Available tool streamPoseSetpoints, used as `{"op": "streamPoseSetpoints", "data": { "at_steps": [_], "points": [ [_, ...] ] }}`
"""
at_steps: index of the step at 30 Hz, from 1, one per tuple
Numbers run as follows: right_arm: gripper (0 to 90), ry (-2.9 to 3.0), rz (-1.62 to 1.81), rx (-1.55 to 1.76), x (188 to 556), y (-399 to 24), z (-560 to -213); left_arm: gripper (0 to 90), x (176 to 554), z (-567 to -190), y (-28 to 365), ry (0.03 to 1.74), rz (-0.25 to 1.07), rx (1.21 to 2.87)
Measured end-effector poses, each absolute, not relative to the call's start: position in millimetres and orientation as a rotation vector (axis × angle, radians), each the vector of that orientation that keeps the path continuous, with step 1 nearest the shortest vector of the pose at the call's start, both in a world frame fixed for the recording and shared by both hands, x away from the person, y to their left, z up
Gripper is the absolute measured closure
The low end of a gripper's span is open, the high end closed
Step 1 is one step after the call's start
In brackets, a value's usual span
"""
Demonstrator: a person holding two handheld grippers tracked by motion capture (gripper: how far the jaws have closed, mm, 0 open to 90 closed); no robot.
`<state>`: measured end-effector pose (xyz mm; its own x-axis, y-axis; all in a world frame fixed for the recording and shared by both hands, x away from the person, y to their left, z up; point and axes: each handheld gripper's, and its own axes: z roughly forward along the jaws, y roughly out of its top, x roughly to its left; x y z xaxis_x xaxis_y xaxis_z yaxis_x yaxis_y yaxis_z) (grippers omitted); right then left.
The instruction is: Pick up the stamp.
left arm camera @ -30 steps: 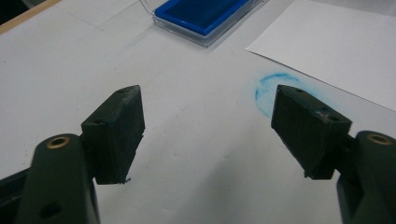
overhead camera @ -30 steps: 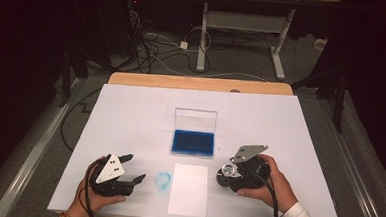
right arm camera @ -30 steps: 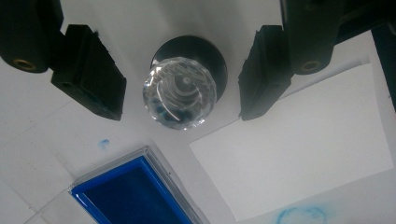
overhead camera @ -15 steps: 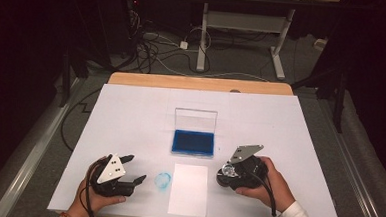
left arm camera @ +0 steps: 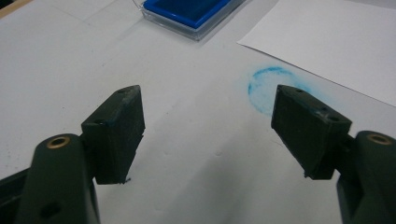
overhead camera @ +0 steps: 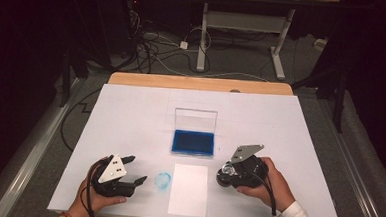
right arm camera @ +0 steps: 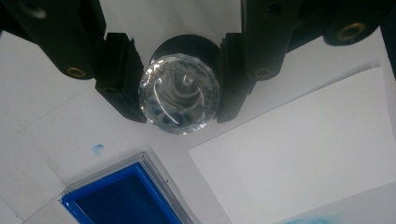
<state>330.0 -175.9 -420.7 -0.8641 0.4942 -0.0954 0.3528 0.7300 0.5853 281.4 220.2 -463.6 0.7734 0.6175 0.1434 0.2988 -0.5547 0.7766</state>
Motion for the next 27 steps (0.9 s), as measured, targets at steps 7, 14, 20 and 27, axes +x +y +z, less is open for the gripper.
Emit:
{"op": "streamPoseSetpoints", "data": {
  "at_steps": [7,14,20,27],
  "points": [
    [56.4,2.686,0.845,0.665,330.2,-176.6,-421.2,25.0,282.5,-464.5,219.1,0.685,0.498,2.184],
    [56.4,2.682,0.846,0.658,329.8,-176.9,-421.5,25.0,282.3,-464.6,218.1,0.675,0.497,2.188],
    [56.6,2.678,0.850,0.655,328.9,-176.9,-422.0,25.0,282.0,-464.6,218.1,0.674,0.500,2.190],
    [56.6,2.676,0.850,0.649,328.8,-176.9,-422.0,25.0,281.9,-464.7,217.8,0.668,0.500,2.197]
  ]
}}
